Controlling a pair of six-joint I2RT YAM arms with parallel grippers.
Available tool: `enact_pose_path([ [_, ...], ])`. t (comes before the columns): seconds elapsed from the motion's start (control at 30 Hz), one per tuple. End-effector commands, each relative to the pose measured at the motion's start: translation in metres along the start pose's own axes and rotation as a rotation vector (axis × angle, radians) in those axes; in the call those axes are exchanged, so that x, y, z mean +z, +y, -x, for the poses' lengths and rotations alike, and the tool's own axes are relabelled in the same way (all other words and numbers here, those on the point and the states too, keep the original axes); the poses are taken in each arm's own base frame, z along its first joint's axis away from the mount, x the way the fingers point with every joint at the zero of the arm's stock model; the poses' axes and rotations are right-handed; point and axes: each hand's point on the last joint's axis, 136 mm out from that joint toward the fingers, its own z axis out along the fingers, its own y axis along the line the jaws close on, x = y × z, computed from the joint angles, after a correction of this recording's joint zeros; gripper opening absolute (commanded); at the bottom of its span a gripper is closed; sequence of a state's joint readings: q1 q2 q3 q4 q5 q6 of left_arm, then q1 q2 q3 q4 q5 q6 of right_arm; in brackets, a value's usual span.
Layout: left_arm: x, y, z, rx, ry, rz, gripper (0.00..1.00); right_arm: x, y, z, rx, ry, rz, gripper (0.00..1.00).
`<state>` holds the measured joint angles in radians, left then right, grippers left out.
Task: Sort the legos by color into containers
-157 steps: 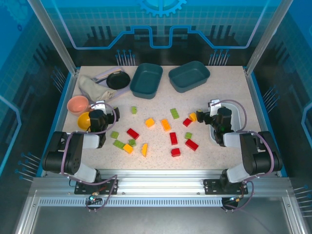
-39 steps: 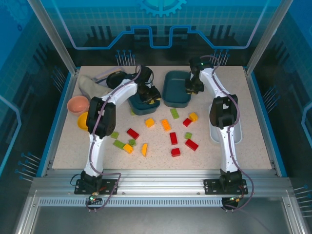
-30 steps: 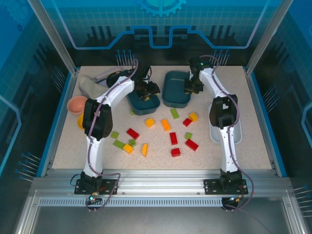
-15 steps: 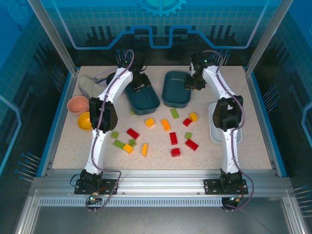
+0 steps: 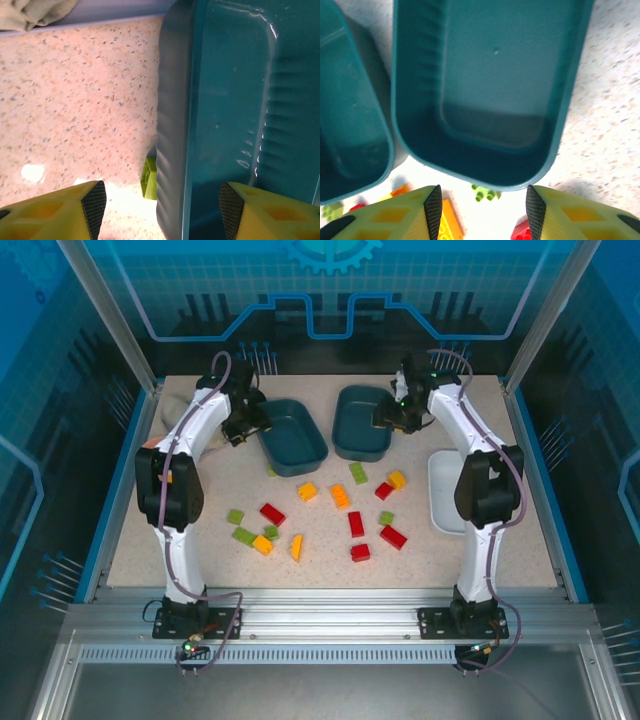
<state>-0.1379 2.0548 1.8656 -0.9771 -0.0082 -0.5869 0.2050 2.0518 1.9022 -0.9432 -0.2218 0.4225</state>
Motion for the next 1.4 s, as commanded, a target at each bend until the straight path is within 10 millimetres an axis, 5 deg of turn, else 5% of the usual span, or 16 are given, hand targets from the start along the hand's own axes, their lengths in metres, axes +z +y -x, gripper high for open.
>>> enact_pose_path([
  [0.0,0.015,-0.026,0.0,0.097,0.024,-0.101,0.62,-0.022,0.037,-0.008,-0.031,-0.022,0.166,0.51],
  [0.43,0.038,-0.029,0.0,0.188,0.068,-0.059,0.19,-0.042,0.034,-0.053,0.004,0.025,0.209,0.5],
  [0.8,0.047,-0.066,-0.004,0.284,0.047,-0.102,0.11,-0.052,0.024,-0.06,0.005,0.011,0.165,0.49],
  [0.97,0.058,-0.073,0.006,0.288,0.013,-0.084,0.1,-0.066,-0.003,-0.069,0.041,-0.025,0.065,0.48],
  [1.13,0.067,-0.082,0.019,0.314,-0.035,-0.095,0.11,-0.081,-0.051,-0.088,0.164,-0.069,-0.062,0.44],
  [1.37,0.077,-0.103,0.033,0.318,-0.071,-0.134,0.15,-0.072,-0.098,-0.119,0.26,-0.039,-0.146,0.42],
])
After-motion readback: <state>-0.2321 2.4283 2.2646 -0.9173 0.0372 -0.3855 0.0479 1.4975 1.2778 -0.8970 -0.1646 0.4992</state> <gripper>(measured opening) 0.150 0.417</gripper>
